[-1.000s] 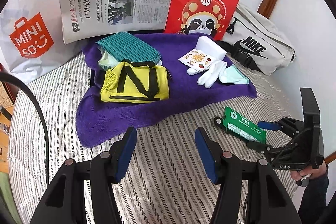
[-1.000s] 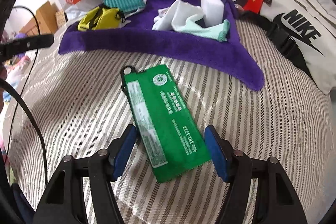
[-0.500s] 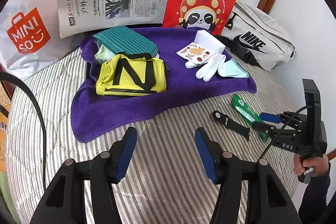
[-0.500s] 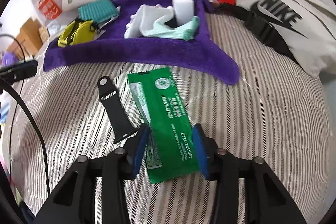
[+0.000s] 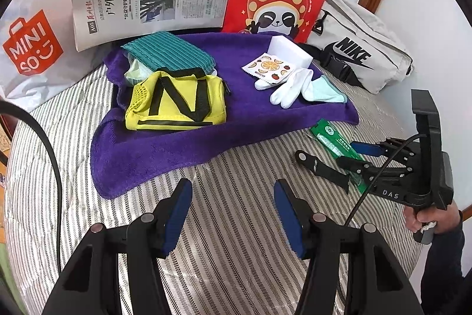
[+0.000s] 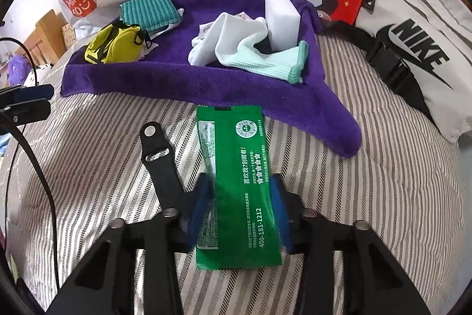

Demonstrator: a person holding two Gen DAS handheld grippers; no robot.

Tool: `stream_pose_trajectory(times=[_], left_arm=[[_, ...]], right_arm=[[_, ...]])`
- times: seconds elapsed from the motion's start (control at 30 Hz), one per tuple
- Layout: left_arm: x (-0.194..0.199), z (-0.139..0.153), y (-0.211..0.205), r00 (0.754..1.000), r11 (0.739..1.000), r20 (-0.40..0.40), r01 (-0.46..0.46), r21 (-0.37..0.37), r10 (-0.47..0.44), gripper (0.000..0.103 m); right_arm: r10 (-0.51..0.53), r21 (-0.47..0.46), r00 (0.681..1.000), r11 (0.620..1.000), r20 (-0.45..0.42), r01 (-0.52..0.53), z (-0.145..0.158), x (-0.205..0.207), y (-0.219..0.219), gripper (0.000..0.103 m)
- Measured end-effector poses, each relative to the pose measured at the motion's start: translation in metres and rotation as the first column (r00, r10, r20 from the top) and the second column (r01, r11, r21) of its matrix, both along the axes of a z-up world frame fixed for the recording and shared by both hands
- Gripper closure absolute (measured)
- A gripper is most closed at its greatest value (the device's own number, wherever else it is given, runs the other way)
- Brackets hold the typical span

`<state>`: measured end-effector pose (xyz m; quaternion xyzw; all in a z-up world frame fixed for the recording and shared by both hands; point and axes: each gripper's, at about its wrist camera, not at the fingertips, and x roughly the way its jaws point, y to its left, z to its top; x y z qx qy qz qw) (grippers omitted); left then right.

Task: Organize soft objects
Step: 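Move the right tool down to the green packet and close on it, then lift the green packet with the right tool while the left tool grasps the black strap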

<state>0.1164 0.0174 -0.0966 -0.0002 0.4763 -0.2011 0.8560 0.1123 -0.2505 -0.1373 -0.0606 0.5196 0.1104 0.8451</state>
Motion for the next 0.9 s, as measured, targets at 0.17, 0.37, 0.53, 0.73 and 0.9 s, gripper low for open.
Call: stream_pose_trajectory(times=[0.17, 0.37, 0.53, 0.73, 0.9], left_arm=[[-0.001, 0.0, -0.002, 1.0, 1.0, -0.002, 0.01, 0.007, -0.01, 0.047], [-0.001, -0.001, -0.009, 1.0, 1.0, -0.008, 0.028, 0.007, -0.028, 0.047], [-0.007, -0.004, -0.013, 0.999, 0.999, -0.013, 0.049, 0.024, -0.048, 0.047], [-0.006, -0.009, -0.029, 0.997, 0.997, -0.029, 0.076, 0.031, -0.075, 0.047], [-0.006, -0.013, -0.057, 0.992, 0.992, -0.04, 0.118, 0.035, -0.117, 0.047]], right_arm=[[0.033, -0.015, 0.999, 0.999, -0.005, -0.033, -0.001, -0.003, 0.007, 0.06], [0.02, -0.012, 1.0, 1.0, 0.02, -0.019, -0.002, 0.004, 0.012, 0.061], [-0.018, 0.038, 1.0, 0.999, -0.006, 0.018, 0.002, 0.001, -0.004, 0.075], [-0.062, 0.057, 0.998, 0.996, 0.008, 0.062, 0.01, -0.009, -0.022, 0.079], [-0.116, 0.065, 0.993, 0.991, 0.036, 0.114, 0.022, -0.013, -0.044, 0.079]])
